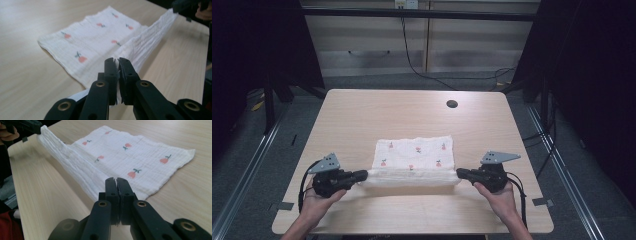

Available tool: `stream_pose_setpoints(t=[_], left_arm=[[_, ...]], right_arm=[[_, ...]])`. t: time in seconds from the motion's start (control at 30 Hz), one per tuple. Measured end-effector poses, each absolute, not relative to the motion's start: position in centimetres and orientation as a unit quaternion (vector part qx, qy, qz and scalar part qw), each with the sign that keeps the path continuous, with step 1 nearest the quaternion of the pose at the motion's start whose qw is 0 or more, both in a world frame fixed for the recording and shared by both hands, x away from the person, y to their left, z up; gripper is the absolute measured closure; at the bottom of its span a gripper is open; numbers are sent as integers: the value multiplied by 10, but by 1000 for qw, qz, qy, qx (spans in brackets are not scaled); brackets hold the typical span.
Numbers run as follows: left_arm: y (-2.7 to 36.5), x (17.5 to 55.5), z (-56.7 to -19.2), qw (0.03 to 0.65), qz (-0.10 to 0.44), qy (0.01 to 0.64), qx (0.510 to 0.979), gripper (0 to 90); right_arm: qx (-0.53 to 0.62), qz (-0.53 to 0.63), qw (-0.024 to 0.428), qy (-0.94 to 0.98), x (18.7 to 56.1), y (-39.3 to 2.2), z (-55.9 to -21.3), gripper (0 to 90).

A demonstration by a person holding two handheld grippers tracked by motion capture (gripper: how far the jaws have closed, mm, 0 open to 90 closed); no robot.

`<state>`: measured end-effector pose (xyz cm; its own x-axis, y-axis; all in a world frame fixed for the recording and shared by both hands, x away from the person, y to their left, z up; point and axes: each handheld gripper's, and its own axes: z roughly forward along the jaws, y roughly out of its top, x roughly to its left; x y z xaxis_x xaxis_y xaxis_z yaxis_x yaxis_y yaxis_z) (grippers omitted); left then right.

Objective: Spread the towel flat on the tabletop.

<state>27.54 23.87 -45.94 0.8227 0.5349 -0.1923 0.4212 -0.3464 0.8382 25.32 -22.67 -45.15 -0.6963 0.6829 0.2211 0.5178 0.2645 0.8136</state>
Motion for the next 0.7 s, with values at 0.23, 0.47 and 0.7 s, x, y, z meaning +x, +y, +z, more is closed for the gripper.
stream_pose_setpoints(t=[0.23,0.47,0.7], left_arm=[[238,262,-475,469,44,290,833,847],[240,255,-473,473,45,285,833,818],[241,265,-468,480,54,296,824,790]], right_arm=[[387,463,69,794,238,-229,-467,872],[391,461,54,795,223,-234,-472,839],[389,468,57,792,214,-236,-467,774]])
